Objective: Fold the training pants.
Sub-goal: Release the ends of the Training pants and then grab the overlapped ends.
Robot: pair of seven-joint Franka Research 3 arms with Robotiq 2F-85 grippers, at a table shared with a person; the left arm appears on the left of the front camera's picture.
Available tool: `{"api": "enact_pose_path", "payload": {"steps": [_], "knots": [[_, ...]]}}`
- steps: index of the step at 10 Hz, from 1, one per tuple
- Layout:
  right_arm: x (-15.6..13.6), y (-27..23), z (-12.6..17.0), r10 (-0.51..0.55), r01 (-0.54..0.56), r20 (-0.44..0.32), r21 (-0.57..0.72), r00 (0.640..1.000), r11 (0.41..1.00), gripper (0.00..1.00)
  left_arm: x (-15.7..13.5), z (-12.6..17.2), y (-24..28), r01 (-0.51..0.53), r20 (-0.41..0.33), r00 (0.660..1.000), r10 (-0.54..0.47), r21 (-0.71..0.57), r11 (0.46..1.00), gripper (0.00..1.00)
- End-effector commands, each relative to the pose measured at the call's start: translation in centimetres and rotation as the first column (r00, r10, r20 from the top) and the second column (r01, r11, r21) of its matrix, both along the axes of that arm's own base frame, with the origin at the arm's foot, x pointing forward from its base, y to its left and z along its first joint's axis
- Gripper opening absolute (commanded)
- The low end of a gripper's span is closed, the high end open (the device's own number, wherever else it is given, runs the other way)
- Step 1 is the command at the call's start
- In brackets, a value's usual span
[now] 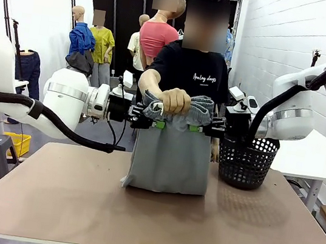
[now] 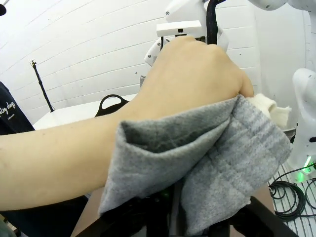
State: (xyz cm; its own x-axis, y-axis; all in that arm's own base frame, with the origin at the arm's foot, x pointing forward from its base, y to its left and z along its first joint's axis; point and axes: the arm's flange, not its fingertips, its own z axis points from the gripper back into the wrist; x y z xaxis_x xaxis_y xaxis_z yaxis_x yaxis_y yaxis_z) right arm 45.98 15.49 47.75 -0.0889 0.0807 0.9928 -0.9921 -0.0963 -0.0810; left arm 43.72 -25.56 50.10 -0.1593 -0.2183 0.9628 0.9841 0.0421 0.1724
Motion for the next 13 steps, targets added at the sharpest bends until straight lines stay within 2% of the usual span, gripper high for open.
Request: {"api": "enact_pose_path", "payload": {"steps": [1,2,8,10,13], "knots": [[0.2,0.1,0.1,0.012,-0.012,-0.022,0.001,1.0,1.0,0.98,-0.3,0.0,0.3,-0.001,0.005,1.0,0.001,-0.035,0.999,0.97],[0.2,-0.1,0.1,0.011,-0.011,-0.023,-0.003,1.0,1.0,1.0,-0.4,-0.1,0.3,-0.002,0.004,1.0,0.002,-0.039,0.999,1.0],[0.5,-0.2,0.2,-0.008,0.007,-0.029,-0.018,1.0,1.0,1.0,-0.7,-0.3,0.4,-0.001,0.001,1.0,0.001,-0.052,0.999,1.0],[0.4,-0.3,0.2,-0.045,0.045,0.003,-0.029,0.999,0.999,1.0,-0.7,-0.3,0.7,-0.023,0.005,1.0,0.023,-0.03,0.999,1.0],[0.2,-1.2,-0.2,-0.075,0.075,0.01,-0.035,0.997,0.997,1.0,-0.8,-0.4,1.2,-0.075,0.018,0.997,0.075,-0.024,0.997,1.0]]}}
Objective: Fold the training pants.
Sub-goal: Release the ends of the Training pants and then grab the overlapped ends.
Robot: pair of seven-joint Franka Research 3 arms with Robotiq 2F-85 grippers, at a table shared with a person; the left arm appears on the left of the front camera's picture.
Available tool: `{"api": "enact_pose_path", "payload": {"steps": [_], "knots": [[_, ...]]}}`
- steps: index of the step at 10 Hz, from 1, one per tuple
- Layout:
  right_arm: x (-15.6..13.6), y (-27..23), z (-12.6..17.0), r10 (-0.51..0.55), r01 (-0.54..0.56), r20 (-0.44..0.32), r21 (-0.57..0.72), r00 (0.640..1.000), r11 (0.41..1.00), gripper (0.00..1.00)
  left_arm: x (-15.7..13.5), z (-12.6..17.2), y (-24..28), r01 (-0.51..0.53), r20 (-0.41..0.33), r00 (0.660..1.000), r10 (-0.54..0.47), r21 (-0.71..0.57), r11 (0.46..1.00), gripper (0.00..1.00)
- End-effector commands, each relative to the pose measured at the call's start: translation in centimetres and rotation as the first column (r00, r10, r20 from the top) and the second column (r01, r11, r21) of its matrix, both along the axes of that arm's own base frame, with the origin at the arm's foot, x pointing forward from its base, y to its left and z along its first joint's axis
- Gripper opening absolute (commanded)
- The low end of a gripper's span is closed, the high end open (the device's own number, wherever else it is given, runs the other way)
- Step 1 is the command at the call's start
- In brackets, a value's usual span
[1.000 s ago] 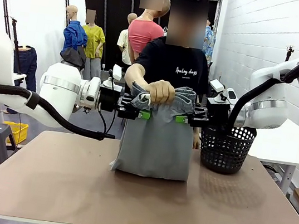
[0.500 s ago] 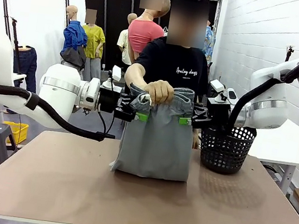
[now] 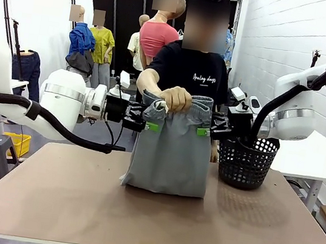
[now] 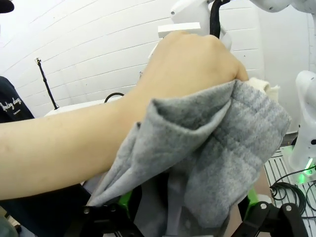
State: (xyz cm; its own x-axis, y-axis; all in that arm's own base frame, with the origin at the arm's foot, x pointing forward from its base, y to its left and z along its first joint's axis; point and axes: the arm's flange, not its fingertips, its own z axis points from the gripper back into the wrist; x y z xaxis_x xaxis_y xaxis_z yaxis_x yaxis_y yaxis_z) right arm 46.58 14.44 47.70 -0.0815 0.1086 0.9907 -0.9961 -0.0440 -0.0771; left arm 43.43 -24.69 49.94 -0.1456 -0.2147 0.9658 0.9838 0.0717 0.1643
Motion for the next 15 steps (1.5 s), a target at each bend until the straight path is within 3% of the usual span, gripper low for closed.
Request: {"api": "enact_pose_path", "payload": {"steps": [1,6,8,11,15], "knots": [[-0.5,-0.6,-0.2,-0.043,0.043,0.014,-0.012,0.999,0.999,1.0,-0.6,-0.3,0.7,-0.078,0.037,0.996,0.079,-0.007,0.997,1.0],[-0.4,-2.4,0.0,-0.152,0.152,0.048,0.005,0.987,0.988,1.0,-0.9,-0.7,2.1,-0.203,0.068,0.977,0.203,-0.007,0.979,1.0],[-0.3,-2.2,-0.2,-0.158,0.158,0.047,0.014,0.986,0.987,1.0,-1.1,-0.5,2.5,-0.274,0.118,0.954,0.275,-0.027,0.961,1.0],[-0.2,-2.2,-0.3,-0.168,0.167,0.041,0.02,0.985,0.986,1.0,-1.3,-0.3,3.2,-0.334,0.132,0.933,0.334,-0.02,0.942,1.0],[-0.3,-1.7,-0.7,-0.087,0.087,-0.019,0.019,0.996,0.996,1.0,-1.3,-0.8,3.0,-0.202,0.082,0.976,0.203,-0.015,0.979,1.0]]}}
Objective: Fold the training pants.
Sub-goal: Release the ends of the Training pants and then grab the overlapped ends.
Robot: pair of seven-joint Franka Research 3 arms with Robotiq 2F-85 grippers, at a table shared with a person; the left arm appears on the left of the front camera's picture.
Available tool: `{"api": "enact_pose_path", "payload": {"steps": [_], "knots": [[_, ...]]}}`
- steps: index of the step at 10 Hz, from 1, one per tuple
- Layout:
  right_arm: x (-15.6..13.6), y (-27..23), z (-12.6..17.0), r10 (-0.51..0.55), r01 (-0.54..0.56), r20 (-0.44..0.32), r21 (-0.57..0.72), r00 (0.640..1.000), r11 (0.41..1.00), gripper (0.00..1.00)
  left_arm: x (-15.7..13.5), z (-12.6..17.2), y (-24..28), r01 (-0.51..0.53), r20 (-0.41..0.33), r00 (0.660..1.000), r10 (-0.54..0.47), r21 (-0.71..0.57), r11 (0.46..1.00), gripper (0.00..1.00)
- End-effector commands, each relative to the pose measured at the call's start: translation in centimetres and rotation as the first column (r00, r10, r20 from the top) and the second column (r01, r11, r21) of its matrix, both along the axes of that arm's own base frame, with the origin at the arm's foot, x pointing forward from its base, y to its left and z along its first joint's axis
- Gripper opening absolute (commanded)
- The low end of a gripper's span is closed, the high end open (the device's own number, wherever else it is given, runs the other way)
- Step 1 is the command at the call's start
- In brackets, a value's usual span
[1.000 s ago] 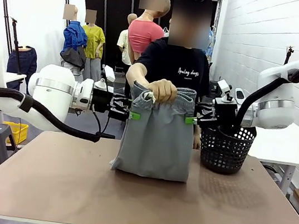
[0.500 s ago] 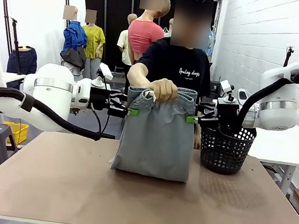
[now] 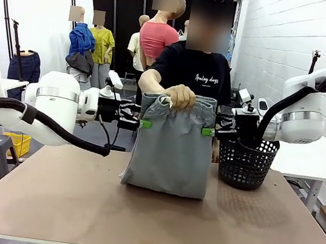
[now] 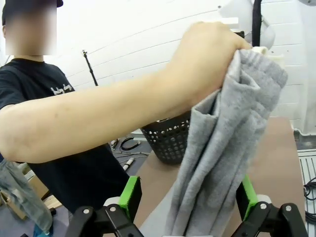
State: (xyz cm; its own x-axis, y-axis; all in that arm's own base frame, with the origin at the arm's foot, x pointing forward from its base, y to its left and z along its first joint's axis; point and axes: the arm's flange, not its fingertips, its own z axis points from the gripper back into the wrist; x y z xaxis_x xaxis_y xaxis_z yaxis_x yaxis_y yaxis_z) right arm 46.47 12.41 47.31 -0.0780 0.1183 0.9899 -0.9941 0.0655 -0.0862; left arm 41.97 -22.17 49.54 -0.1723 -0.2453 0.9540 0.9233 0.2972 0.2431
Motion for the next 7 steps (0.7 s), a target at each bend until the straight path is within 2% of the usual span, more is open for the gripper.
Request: {"api": "enact_pose_path", "payload": {"steps": [1,7], "knots": [[-0.3,0.3,-0.3,0.046,-0.045,-0.044,0.027,0.998,0.999,1.0,0.1,-0.5,0.3,0.041,-0.009,0.999,-0.041,0.001,0.999,1.0],[-1.5,1.4,-1.0,0.149,-0.148,-0.089,0.022,0.985,0.989,1.0,0.5,-0.4,-1.7,0.103,-0.036,0.994,-0.102,0.014,0.995,1.0]]}}
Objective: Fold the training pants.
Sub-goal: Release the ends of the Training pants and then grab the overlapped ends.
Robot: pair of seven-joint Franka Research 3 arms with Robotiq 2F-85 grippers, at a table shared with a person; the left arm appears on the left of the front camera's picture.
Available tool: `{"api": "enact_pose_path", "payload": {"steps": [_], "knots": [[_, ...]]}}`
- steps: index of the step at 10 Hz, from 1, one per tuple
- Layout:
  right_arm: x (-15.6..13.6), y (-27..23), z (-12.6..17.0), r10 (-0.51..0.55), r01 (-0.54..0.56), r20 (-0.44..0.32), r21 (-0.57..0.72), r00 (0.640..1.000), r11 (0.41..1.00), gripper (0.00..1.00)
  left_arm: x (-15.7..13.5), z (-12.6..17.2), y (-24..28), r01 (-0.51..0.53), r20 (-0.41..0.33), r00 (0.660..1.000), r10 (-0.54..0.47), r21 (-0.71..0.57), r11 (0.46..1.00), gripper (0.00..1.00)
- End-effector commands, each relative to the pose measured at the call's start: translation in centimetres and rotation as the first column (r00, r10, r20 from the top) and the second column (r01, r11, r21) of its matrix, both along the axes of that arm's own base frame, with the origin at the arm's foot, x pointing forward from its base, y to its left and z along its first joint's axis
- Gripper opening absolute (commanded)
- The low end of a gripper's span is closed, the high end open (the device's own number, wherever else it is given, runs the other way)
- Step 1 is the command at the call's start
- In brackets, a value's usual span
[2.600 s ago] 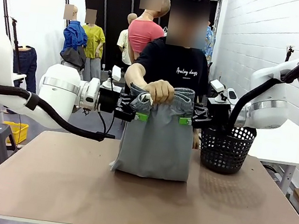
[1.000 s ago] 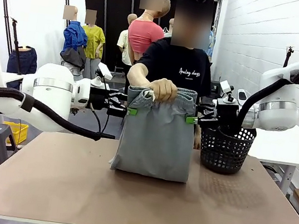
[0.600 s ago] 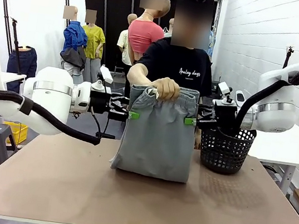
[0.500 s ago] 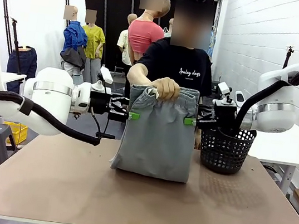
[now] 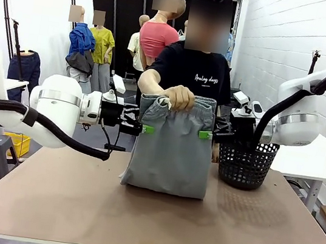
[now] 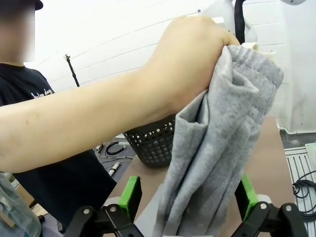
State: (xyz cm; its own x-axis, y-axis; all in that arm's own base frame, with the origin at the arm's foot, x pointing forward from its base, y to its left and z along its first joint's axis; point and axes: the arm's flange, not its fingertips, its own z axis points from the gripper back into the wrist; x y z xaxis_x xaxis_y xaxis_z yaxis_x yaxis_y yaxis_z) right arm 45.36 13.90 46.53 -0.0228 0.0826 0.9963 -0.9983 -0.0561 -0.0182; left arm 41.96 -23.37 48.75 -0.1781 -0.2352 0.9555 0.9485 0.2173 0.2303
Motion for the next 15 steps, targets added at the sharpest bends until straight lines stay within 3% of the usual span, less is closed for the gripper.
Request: {"api": "enact_pose_path", "payload": {"steps": [1,5,10,15], "knots": [[-0.6,-0.4,-0.2,0.025,-0.026,-0.021,-0.016,0.999,1.0,1.0,0.6,0.2,-0.8,0.021,-0.024,1.0,-0.02,0.01,1.0,1.0],[-0.5,0.8,-0.7,-0.026,0.025,0.024,0.038,0.999,0.999,1.0,0.8,-0.1,-1.6,0.03,-0.034,0.999,-0.03,0.01,1.0,1.0],[-0.6,2.6,-1.1,0.022,-0.021,-0.011,0.044,1.0,0.999,1.0,0.6,-0.6,-3.0,0.046,-0.021,0.999,-0.046,-0.019,0.999,1.0],[0.2,3.8,-1.8,-0.001,0.001,0.0,0.076,1.0,0.997,1.0,0.7,-1.4,-4.1,0.012,-0.013,1.0,-0.014,-0.086,0.996,1.0]]}}
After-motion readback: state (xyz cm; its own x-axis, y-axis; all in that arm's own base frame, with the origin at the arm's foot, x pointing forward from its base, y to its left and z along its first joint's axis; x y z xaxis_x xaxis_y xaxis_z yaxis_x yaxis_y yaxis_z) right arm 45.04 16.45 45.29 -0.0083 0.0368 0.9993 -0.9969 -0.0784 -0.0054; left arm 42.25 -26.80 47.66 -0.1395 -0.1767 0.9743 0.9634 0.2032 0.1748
